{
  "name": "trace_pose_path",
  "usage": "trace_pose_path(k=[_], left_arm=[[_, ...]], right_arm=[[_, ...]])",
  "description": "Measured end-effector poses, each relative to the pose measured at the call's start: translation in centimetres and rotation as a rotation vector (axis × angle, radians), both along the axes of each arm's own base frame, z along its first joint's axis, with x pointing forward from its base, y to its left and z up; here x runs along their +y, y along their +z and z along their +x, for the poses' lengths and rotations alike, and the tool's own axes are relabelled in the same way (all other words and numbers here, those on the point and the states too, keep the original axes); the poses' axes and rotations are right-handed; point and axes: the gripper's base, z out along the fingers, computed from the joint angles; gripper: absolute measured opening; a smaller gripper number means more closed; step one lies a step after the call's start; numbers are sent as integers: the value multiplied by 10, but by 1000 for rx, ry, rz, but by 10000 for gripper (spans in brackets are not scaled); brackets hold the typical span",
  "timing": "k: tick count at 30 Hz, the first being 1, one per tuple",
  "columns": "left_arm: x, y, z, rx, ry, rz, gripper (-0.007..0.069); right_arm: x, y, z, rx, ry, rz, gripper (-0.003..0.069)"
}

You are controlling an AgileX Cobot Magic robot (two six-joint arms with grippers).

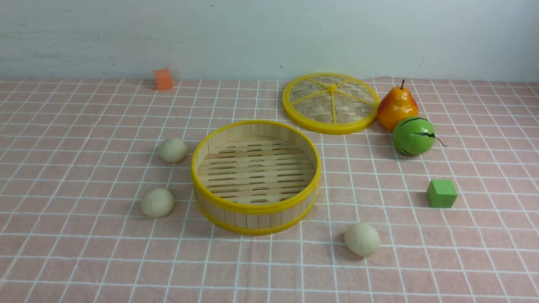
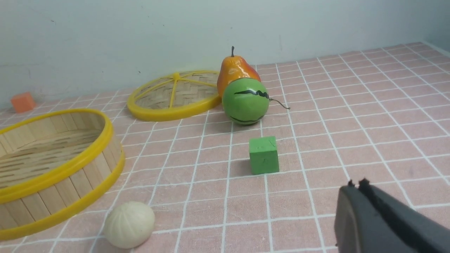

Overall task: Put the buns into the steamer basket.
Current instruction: Use the left arm to grab a steamed stuffed bun

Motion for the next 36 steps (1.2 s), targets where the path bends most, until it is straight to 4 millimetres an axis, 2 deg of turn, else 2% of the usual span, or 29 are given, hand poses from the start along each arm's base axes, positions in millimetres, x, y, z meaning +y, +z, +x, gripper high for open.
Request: trace_pose_path(k=[11, 18, 22, 25, 30, 36], left_arm=[[0, 0, 0, 0, 0, 0, 237], [0, 0, 0, 0, 0, 0, 237], [0, 0, 0, 0, 0, 0, 225], [0, 0, 0, 0, 0, 0, 161], [0, 0, 0, 0, 0, 0, -13], [0, 0, 0, 0, 0, 1, -13]], right_arm=[[0, -1, 0, 13, 0, -1, -17], [0, -20, -4, 227, 7, -7, -14], [0, -20, -4, 246, 5, -17, -13], [0, -20, -5, 252, 5, -19, -13], [0, -20, -5, 258, 5, -13, -21], [0, -21, -5, 261, 1, 4, -22]])
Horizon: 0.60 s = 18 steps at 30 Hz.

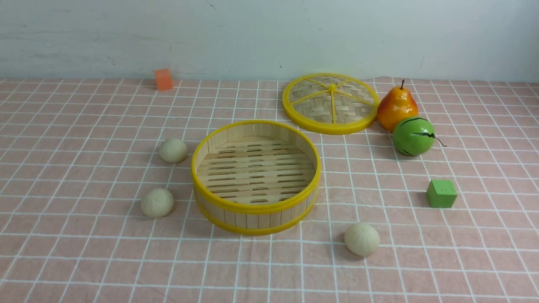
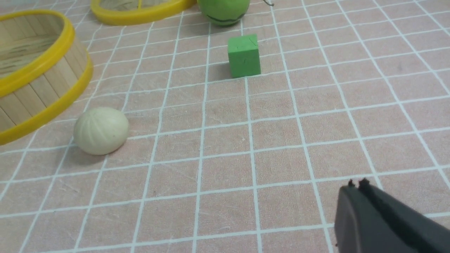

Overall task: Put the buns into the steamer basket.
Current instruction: Use the left arm to grab a steamed stuffed bun

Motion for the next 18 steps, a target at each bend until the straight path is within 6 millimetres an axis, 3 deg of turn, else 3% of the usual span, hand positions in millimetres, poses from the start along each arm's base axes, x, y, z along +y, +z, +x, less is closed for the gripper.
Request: trace_pose_path(k=[11, 18], left_arm=[[0, 0, 0, 0, 0, 3, -13], [5, 0, 0, 1, 1, 149, -13]], right_arm=[[0, 0, 0, -1, 0, 0, -20], [-1, 0, 0, -3, -1, -16, -12]])
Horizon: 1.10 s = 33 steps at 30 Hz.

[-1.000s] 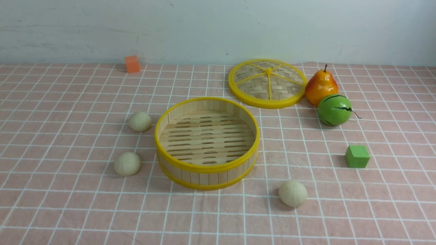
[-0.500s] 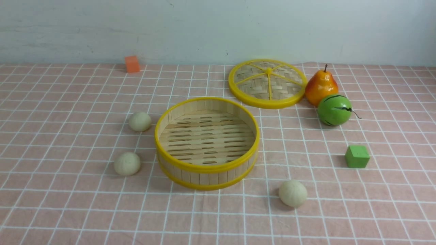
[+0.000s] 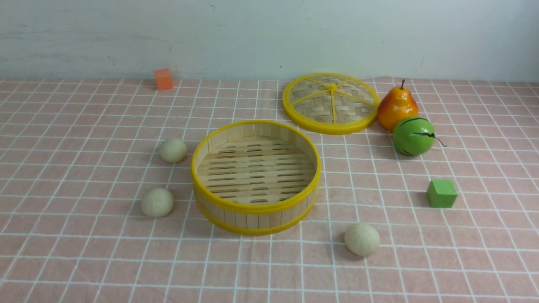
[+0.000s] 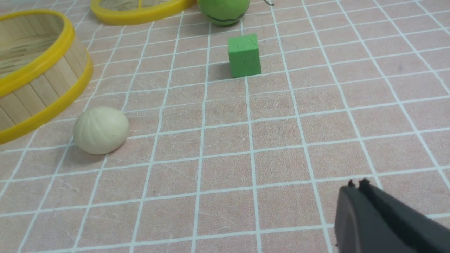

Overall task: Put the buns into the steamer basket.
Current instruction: Use the left arm to grab a steamed stuffed bun

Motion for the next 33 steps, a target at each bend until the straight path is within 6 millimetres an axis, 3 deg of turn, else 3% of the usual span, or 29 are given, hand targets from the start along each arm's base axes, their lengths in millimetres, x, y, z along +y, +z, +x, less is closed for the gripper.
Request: trace_pose_path(k=[10, 13, 17, 26, 30, 33], left_arm=[[2, 2, 0, -17, 1, 51, -13], [0, 7, 2, -84, 3, -19, -13], [-4, 28, 5, -318, -10, -169, -13], [-6, 72, -5, -804, -90, -242, -13], [-7, 87, -13, -945, -141, -403, -13], [-8, 121, -22, -982, -176, -479, -13]], right_arm=[[-1, 1, 0, -12, -3, -44, -2], [-1, 2, 2, -51, -2, -50, 0], [0, 23, 5, -294, 5, -54, 3], [3, 72, -7, -856, 29, 0, 14], [3, 77, -10, -902, 37, 48, 15], [3, 94, -8, -853, 38, 33, 15]])
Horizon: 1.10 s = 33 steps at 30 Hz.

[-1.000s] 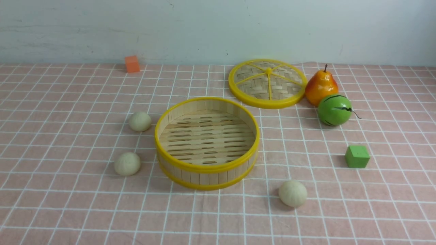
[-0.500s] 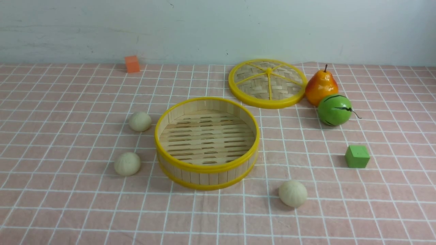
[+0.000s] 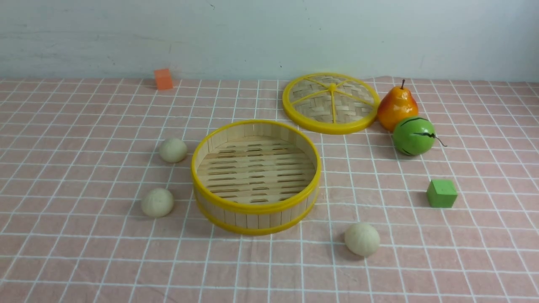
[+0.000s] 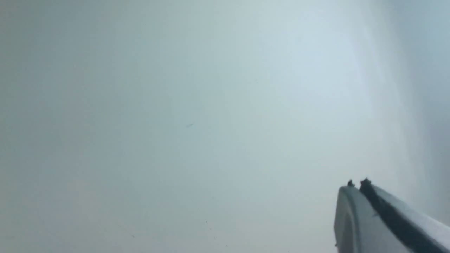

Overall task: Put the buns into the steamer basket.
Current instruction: Use the left arm to grab a steamed stuffed bun

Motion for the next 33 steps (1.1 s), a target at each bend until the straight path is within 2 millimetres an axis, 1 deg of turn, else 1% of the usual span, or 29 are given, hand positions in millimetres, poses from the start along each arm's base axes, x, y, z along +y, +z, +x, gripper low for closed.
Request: trace_pose_path(k=[1, 2, 3, 4, 5, 6, 7, 8, 9, 10, 12, 13, 15, 16, 17, 18, 20, 23, 24, 26, 28, 29, 30, 31, 32, 33], left_arm=[[0, 12, -1, 23, -4, -1, -13], [0, 32, -2, 71, 10, 17, -13], [0, 30, 1, 99, 14, 21, -13], [2, 60, 7, 226, 62, 53, -13], [3, 62, 13, 299, 79, 63, -13], [6, 72, 26, 422, 115, 79, -13], [8, 76, 39, 525, 143, 96, -13], [10, 76, 53, 624, 163, 107, -13], [10, 75, 65, 699, 172, 108, -13], [11, 72, 77, 766, 175, 106, -13], [9, 59, 110, 952, 153, 79, -13], [6, 54, 122, 1016, 127, 72, -13], [-2, 45, 138, 1115, 78, 107, -13], [-4, 43, 142, 1135, 65, 118, -13], [-15, 37, 154, 1217, 4, 184, -13], [-22, 35, 162, 1254, -32, 224, -13], [-41, 24, 182, 1375, -132, 346, -13], [-62, 12, 214, 1496, -219, 474, -3], [-66, 11, 224, 1512, -226, 493, 6], [-71, 1, 246, 1553, -224, 531, 43], [-75, -13, 269, 1597, -210, 575, 100], [-76, -16, 274, 1603, -207, 582, 113], [-79, -23, 290, 1619, -199, 605, 160], [-79, -26, 294, 1624, -197, 610, 173], [-83, -39, 311, 1652, -191, 636, 229], [-85, -46, 319, 1663, -190, 644, 252]], right_arm=[[0, 10, 2, 38, -8, -17, 15], [0, 24, 5, 100, -20, -37, 13], [0, 23, 6, 107, -21, -41, 13], [-1, 44, 12, 209, -47, -70, 4], [-2, 51, 16, 263, -57, -77, 0], [-3, 59, 23, 325, -68, -85, -3], [-4, 65, 34, 411, -82, -96, -4], [-4, 65, 44, 477, -86, -101, -4], [-5, 64, 56, 547, -91, -108, -4], [-5, 62, 63, 595, -95, -112, -4], [-6, 46, 88, 785, -95, -109, -4], [-5, 35, 100, 894, -83, -95, -4], [0, 20, 113, 1063, -51, -70, -4], [0, 19, 114, 1082, -52, -73, -4], [8, 5, 124, 1236, -5, -80, -4], [14, -1, 128, 1301, 34, -108, -4], [27, -18, 139, 1462, 126, -201, -4], [45, -32, 151, 1569, 269, -314, -4], [48, -33, 155, 1574, 301, -316, -3], [53, -35, 162, 1578, 347, -327, -2], [57, -35, 166, 1571, 382, -332, -2], [57, -34, 166, 1569, 385, -333, -2], [58, -34, 166, 1563, 401, -337, -2], [58, -34, 166, 1561, 404, -339, -2], [59, -33, 167, 1553, 415, -350, -1], [59, -33, 167, 1552, 416, -350, 0]])
